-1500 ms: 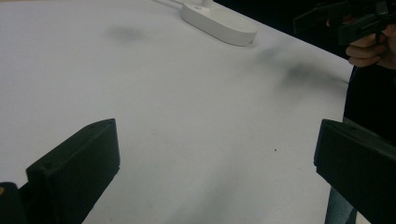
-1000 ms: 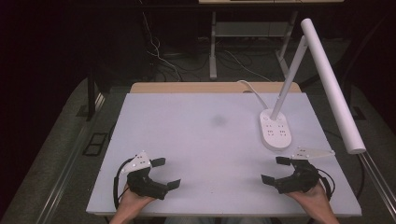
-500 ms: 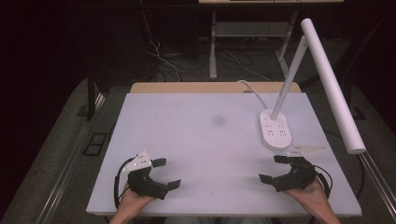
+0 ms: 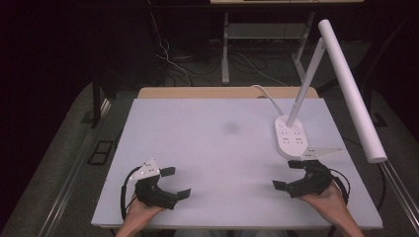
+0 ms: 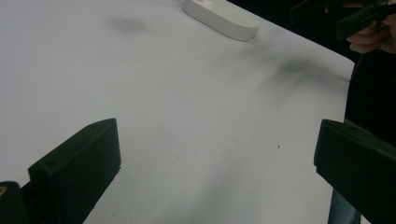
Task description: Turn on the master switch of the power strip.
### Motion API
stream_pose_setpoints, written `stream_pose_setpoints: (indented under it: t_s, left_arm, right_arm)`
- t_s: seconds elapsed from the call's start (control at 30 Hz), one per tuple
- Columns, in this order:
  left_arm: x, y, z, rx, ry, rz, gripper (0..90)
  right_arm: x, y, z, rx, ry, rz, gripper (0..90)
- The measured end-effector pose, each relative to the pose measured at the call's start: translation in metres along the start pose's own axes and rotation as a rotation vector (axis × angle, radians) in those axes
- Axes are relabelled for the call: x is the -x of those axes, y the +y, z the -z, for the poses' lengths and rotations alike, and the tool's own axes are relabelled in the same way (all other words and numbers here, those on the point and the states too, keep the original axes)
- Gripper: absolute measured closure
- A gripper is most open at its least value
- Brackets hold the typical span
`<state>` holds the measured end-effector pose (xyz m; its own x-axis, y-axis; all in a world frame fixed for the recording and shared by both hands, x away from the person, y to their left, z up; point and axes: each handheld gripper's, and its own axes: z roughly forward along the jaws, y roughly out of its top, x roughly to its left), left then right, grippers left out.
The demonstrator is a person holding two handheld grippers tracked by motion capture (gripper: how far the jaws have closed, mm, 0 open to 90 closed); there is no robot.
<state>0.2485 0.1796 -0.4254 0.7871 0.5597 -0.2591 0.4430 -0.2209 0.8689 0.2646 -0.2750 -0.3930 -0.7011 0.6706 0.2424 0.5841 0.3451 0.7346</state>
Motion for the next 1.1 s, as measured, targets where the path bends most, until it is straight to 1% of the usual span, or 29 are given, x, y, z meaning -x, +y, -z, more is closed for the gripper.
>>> stream_pose_setpoints:
  t_s: [0.2,0.37,1.1]
  left_arm:
    - [0.000,0.000,0.001,0.000,0.002,0.001,0.0]
    - [0.000,0.000,0.000,-0.011,-0.002,-0.010,0.0]
    - [0.001,0.000,0.000,-0.004,0.001,-0.012,0.0]
  right_arm:
    - [0.001,0.009,0.002,-0.003,-0.004,0.009,0.3]
    - [0.004,0.017,0.003,-0.001,-0.007,0.005,0.3]
    - [0.014,0.041,0.002,-0.020,-0.038,0.023,0.3]
